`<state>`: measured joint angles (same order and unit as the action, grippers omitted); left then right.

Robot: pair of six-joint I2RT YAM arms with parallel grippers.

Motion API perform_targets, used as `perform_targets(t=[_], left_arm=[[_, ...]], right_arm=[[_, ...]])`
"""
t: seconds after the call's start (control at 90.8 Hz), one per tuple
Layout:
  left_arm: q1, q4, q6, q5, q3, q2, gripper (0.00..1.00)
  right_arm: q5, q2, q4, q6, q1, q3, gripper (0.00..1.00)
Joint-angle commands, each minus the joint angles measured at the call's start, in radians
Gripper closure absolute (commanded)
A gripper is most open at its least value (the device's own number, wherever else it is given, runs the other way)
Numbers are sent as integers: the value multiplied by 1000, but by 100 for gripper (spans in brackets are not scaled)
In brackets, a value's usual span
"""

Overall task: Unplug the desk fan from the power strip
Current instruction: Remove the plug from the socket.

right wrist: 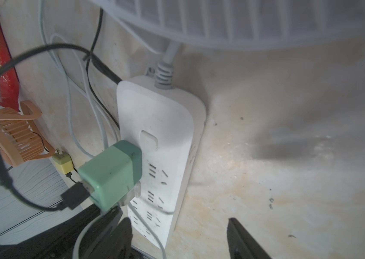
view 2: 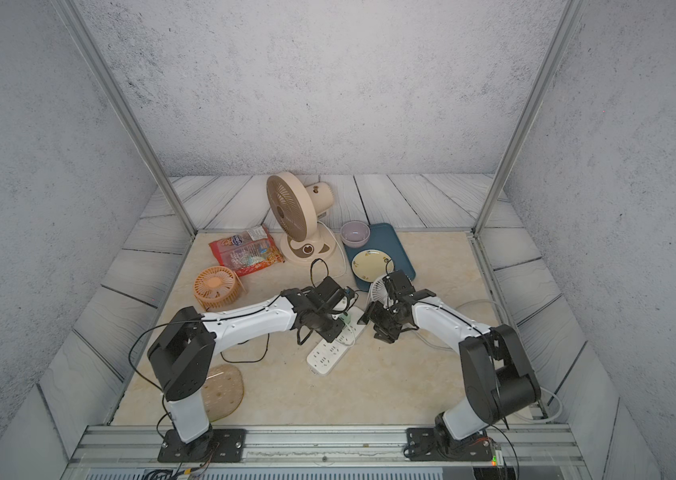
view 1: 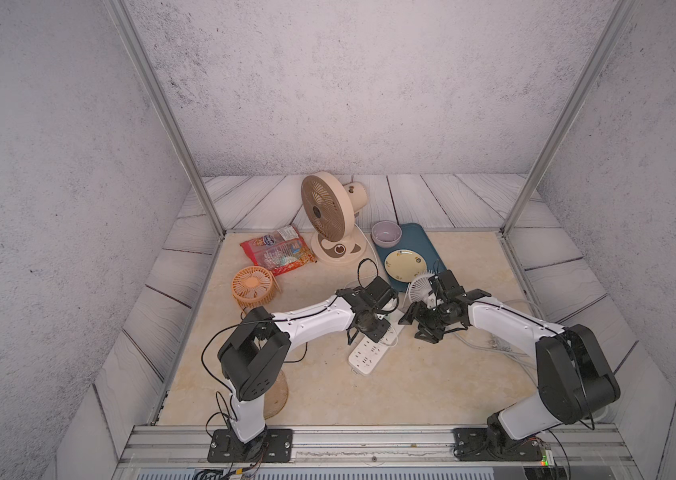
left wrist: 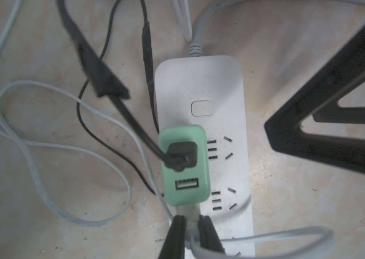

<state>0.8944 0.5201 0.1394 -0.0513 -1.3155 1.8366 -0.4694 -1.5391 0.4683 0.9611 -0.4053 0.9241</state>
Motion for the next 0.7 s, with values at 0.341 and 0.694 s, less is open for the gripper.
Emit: perform_targets(t=[0.341,0.694], left_arm=[[30,-90,148,-63,71,-123,100],[53,-91,200,-76,81,-135,100]], right_arm=[[-75,-22,-199,134,-54,-135,37],[-86,-90,-207,152,-103,-140,48]])
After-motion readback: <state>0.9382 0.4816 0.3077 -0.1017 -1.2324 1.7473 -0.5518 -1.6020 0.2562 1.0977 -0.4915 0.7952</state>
